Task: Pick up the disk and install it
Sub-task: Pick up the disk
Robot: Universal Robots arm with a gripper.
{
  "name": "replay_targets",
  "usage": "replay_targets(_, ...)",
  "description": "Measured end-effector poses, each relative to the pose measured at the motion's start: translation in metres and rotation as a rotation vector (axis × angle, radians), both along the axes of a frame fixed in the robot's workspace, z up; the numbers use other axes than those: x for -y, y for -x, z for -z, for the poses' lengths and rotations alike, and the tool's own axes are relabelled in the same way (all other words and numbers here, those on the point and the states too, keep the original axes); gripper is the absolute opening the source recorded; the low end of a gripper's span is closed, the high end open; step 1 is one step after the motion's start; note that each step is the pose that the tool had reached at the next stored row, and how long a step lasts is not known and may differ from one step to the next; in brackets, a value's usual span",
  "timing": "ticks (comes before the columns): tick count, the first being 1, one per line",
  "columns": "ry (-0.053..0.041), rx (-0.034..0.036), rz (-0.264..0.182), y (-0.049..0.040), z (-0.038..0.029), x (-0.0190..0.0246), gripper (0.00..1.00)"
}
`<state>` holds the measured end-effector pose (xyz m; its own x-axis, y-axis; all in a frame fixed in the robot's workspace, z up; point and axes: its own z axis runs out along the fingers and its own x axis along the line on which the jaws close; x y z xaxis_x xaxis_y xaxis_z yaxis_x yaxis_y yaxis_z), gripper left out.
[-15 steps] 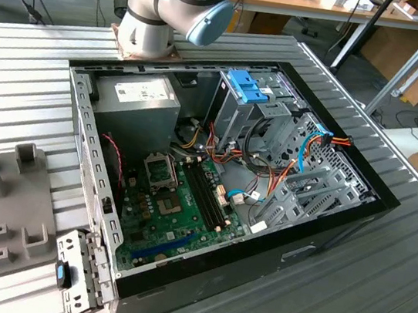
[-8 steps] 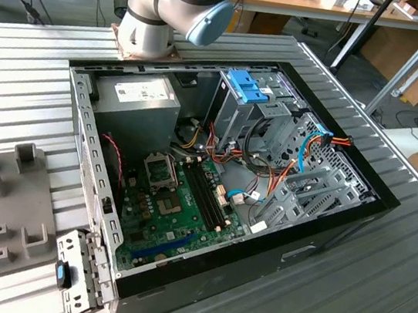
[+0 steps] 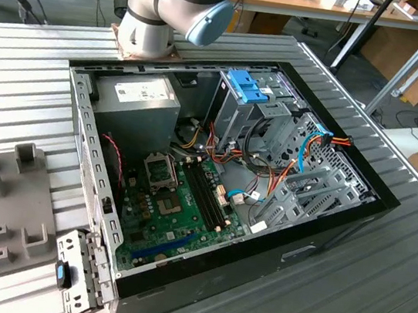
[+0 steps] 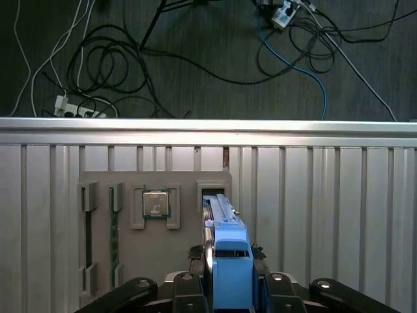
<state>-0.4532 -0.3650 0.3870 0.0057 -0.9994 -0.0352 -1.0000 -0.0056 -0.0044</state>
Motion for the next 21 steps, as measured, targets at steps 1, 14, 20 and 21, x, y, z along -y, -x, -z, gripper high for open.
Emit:
replay_targets(1, 0.0000, 0.0001, 0.000, 0.0000, -0.0045, 0.0000, 0.36)
replay_targets(14, 0.0000, 0.0008, 0.000, 0.0000, -0.0691, 0.0000, 0.36)
replay_targets(20, 0.0000, 0.0008, 0.000, 0.0000, -0.0727, 0.0000, 0.36)
replay_targets(21, 0.0000, 0.0008, 0.000, 0.0000, -0.0748, 0.0000, 0.36)
